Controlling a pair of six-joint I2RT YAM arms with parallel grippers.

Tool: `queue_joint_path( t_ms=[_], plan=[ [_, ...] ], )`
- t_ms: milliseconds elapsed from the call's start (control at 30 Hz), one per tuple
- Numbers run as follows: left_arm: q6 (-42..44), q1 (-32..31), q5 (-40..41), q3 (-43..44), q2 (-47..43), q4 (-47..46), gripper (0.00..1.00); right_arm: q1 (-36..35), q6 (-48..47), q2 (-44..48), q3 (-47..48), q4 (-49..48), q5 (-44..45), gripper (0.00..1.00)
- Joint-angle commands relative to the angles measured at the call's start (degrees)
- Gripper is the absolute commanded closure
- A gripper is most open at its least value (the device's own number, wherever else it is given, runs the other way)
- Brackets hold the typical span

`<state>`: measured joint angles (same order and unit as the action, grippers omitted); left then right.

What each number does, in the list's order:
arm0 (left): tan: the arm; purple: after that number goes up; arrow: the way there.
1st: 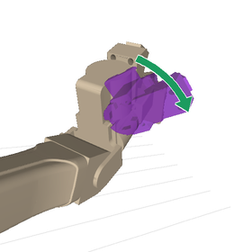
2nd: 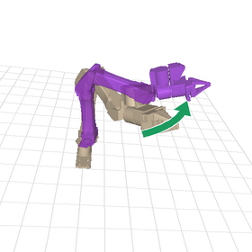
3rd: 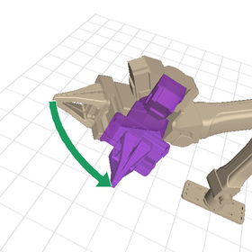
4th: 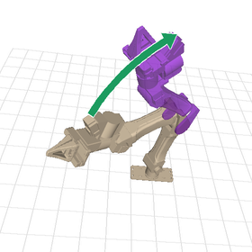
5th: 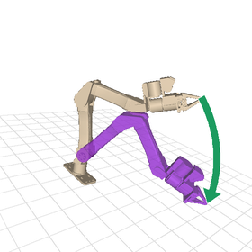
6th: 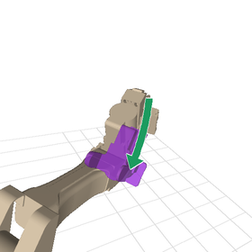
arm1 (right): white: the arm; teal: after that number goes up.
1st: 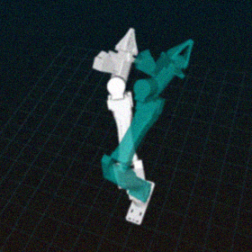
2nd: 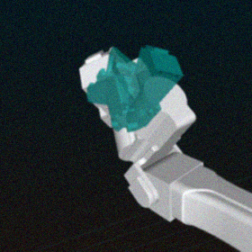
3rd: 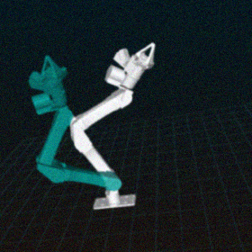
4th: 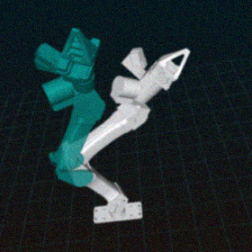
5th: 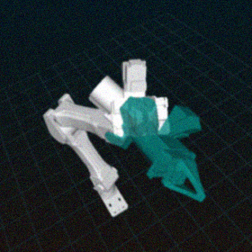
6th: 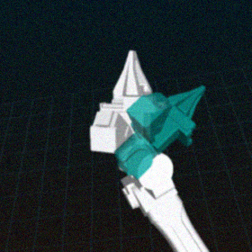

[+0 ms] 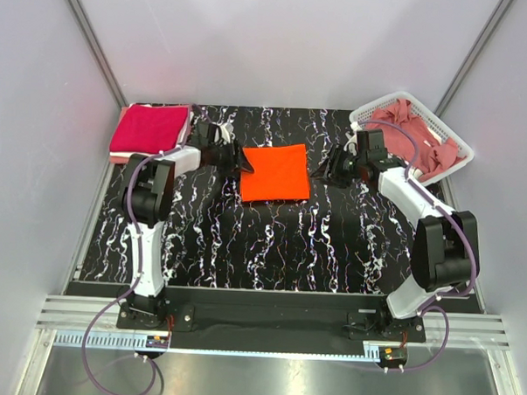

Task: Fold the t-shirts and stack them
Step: Neatly place the folded tshirt to the corner

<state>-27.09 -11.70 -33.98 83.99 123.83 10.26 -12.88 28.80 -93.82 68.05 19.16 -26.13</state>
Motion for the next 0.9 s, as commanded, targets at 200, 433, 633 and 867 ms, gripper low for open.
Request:
queue_joint_path(
  t_ms=[200,433,633,867],
  plan=[
    [-0.34,-1.30,3.56,1.70,-0.60,2.30,0.93,-0.47,0.29,5.49,-1.78,-2.11,0.38,0.52],
    [9.23,-1.48,9.27,9.88,-6.93,14.60,1.00,-0.47,0.82,9.35,-4.33,-2.98,-0.33,0.52],
    [18.98,-1.48,18.94,15.85,-10.36,27.50,1.00,-0.47,1.26,10.59,-6.18,-3.86,-0.76,0.52],
    [31.12,-1.57,30.10,23.15,-11.77,35.70,1.00,-0.48,0.91,11.47,-5.65,-3.78,-0.94,0.51]
  ],
)
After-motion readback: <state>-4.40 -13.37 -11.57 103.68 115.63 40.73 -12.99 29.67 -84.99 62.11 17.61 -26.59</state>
